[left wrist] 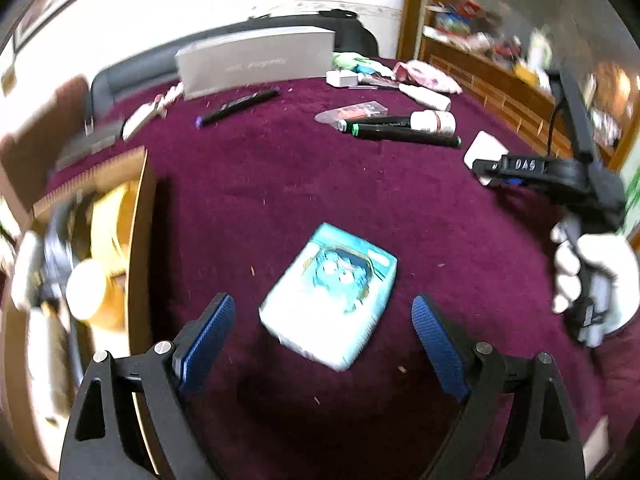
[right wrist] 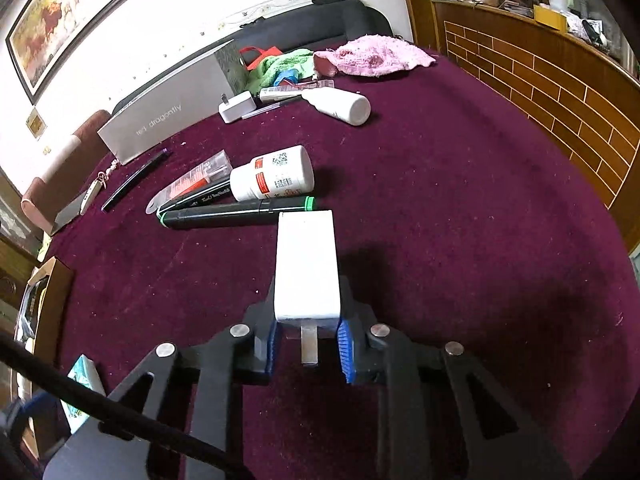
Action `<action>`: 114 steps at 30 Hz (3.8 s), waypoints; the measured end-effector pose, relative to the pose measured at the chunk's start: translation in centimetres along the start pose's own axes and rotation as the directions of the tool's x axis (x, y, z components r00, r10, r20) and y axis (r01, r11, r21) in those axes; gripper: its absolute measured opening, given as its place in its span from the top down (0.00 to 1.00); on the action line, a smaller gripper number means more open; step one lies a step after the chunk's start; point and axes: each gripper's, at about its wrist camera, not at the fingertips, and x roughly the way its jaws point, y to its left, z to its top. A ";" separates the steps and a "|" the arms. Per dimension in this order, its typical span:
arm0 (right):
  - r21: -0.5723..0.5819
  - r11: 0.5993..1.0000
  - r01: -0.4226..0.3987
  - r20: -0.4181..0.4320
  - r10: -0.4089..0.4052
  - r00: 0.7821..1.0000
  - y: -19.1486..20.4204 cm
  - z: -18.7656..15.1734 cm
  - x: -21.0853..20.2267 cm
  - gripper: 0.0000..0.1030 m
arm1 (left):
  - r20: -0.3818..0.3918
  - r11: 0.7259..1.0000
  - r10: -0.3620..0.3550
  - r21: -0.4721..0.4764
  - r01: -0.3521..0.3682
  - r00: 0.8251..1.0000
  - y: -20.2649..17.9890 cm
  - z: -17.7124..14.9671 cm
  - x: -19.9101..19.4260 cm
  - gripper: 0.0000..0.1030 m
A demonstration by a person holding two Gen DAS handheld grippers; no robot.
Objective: Organize objects
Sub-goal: 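Grasp the wet-wipe pack with the left gripper while the right gripper grasps the white charger, then carry the wipe pack and charger to the tray and open both grippers, then withdraw both grippers from the tray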
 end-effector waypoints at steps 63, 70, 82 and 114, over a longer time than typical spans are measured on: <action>-0.222 0.792 -0.568 -0.440 0.439 0.784 31.3 -10.4 -0.8 0.80 | 0.010 0.900 0.250 -0.372 -0.229 0.968 25.1 -10.2 -6.3 0.57; -0.340 0.791 -0.508 -0.397 0.369 0.841 32.9 -10.9 -1.2 0.80 | 0.019 0.889 0.237 -0.407 -0.209 0.971 25.7 -10.5 -6.4 0.55; -0.554 0.774 -0.308 -0.142 0.276 0.951 34.2 -11.5 -4.7 0.53 | 0.137 0.867 0.215 -0.483 -0.124 0.967 24.2 -11.3 -10.5 0.36; -0.500 0.865 -0.038 0.180 0.146 0.973 24.2 -9.6 -10.7 0.40 | 0.194 0.946 0.236 -0.271 -0.179 0.952 10.4 -7.6 -13.2 0.35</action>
